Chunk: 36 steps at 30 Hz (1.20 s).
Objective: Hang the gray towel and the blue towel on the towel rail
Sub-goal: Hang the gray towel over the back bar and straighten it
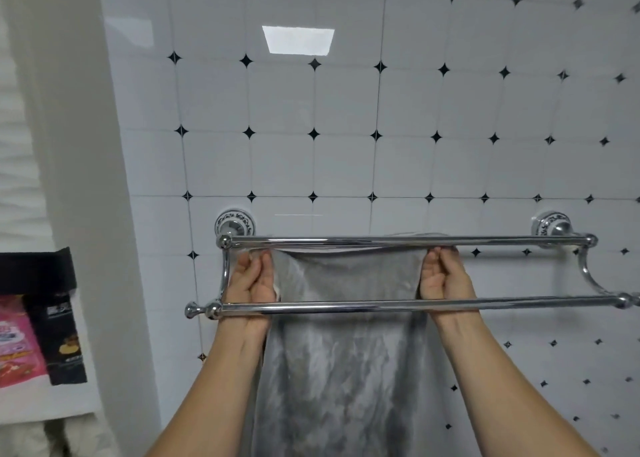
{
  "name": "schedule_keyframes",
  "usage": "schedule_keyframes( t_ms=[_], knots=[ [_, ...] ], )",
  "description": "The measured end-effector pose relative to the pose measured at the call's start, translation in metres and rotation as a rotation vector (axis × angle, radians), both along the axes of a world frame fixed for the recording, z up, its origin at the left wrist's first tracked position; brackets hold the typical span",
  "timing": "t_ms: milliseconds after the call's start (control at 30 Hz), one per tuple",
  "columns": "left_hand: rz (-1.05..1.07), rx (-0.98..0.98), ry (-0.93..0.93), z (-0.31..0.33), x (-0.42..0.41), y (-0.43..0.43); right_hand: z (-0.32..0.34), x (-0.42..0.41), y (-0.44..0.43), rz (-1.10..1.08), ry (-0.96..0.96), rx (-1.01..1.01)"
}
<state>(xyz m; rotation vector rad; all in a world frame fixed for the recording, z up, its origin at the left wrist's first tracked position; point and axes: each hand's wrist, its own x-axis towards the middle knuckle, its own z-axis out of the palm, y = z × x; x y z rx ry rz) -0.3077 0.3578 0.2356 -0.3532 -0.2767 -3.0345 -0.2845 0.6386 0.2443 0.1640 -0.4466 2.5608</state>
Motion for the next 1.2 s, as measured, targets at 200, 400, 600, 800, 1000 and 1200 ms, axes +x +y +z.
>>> schedule_keyframes(
  t_ms=[200, 400, 600, 800, 1000, 1200],
  knots=[
    [0.013, 0.058, 0.220, 0.014, -0.006, 0.010, 0.010, 0.001, 0.001, 0.222, 0.339, 0.012],
    [-0.023, 0.155, 0.363, 0.030, -0.003, 0.015, 0.023, -0.002, 0.003, 0.120, 0.344, 0.010],
    [0.036, 0.007, 0.341, 0.044, -0.002, 0.017, 0.032, -0.001, 0.000, 0.080, 0.271, 0.031],
    [0.145, -0.152, 0.356, 0.040, -0.006, 0.016, 0.028, -0.006, 0.009, 0.125, 0.262, 0.084],
    [0.168, -0.249, 0.409, 0.032, -0.010, 0.016, 0.017, -0.010, 0.020, -0.111, 0.249, 0.404],
    [0.250, -0.276, 0.335, 0.024, -0.018, 0.021, 0.009, -0.012, 0.027, -0.289, 0.126, 0.534]
  ],
)
